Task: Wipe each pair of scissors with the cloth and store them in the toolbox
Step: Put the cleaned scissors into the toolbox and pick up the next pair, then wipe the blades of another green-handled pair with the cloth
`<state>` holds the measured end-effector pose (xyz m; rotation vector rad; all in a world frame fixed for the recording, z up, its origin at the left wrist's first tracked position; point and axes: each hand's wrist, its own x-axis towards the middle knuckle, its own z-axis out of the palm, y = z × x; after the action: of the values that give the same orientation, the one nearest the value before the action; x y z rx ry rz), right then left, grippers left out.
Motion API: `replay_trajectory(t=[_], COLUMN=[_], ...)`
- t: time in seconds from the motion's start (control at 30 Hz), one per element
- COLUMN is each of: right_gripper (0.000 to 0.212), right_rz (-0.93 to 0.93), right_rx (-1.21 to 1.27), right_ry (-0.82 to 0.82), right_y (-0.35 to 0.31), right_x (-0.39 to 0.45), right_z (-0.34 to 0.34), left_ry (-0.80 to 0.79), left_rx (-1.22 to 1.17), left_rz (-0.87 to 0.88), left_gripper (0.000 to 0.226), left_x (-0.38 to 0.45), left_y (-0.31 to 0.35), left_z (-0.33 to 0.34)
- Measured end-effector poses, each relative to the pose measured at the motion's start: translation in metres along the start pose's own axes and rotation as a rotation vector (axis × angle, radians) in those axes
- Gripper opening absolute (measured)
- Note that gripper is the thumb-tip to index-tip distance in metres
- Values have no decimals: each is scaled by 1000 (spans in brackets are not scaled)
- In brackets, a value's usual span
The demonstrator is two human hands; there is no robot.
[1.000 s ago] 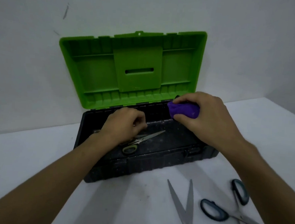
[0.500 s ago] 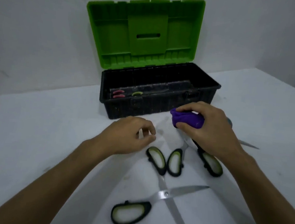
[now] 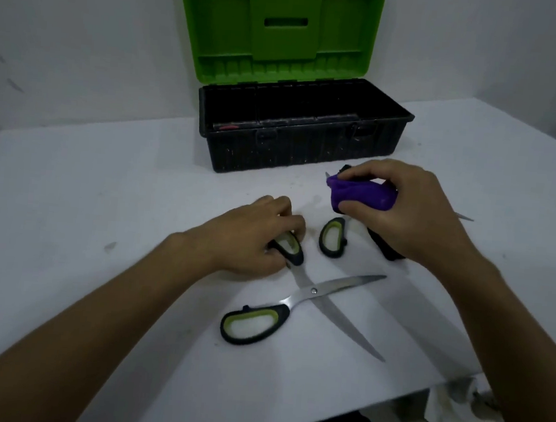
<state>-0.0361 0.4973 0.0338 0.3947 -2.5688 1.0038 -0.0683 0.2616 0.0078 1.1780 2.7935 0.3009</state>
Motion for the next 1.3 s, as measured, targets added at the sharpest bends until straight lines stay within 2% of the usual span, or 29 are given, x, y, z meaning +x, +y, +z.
replay_trajectory(t=[0.13, 0.23, 0.33, 0.43, 0.5, 0.6, 0.7, 0.8, 0.9, 0.97, 1.1, 1.2, 1.3], right_gripper=[34, 30, 29, 29, 30, 31, 31, 32, 48, 52, 51, 51, 49], right_rz=[7, -5, -68, -155, -221, -285, -321, -342, -343, -350, -362, -380, -412], right_rx=[55, 73, 76, 65, 65, 74, 112, 165, 256, 294, 315, 280, 259], right_ry=[-71, -79, -40, 47, 104, 129, 108, 94, 61, 66, 46, 25, 49], right_y=[-15, -27, -45, -67, -82, -99, -112, -119, -122, -121, -113, -107, -105], right_x=[9, 20, 34, 53, 68, 88, 107, 124, 135, 140, 146, 148, 149], right_z=[-5, -13, -23, -28, -25, -9, 16, 40, 57, 63, 70, 71, 69], left_ry=[-50, -22, 29, 187, 366, 551, 673, 769, 812, 817, 733, 649, 707], left_rx=[-251, -356, -535, -664, -667, -762, -935, -947, -1083, -1168, -1253, -1241, -1153], left_rz=[-164, -252, -352, -456, -538, -624, -641, -656, -641, -606, -509, -501, -526], left_gripper=[18, 23, 17, 7, 14, 26, 26, 24, 19, 12, 17, 15, 19], left_x=[-16, -30, -51, -74, -85, -96, -100, -99, -95, -90, -78, -71, -59], left_y=[2, -8, -23, -40, -51, -62, -63, -62, -63, -61, -58, -57, -55], left_z=[-18, -37, -57, -70, -74, -79, -87, -92, -91, -89, -86, -87, -88])
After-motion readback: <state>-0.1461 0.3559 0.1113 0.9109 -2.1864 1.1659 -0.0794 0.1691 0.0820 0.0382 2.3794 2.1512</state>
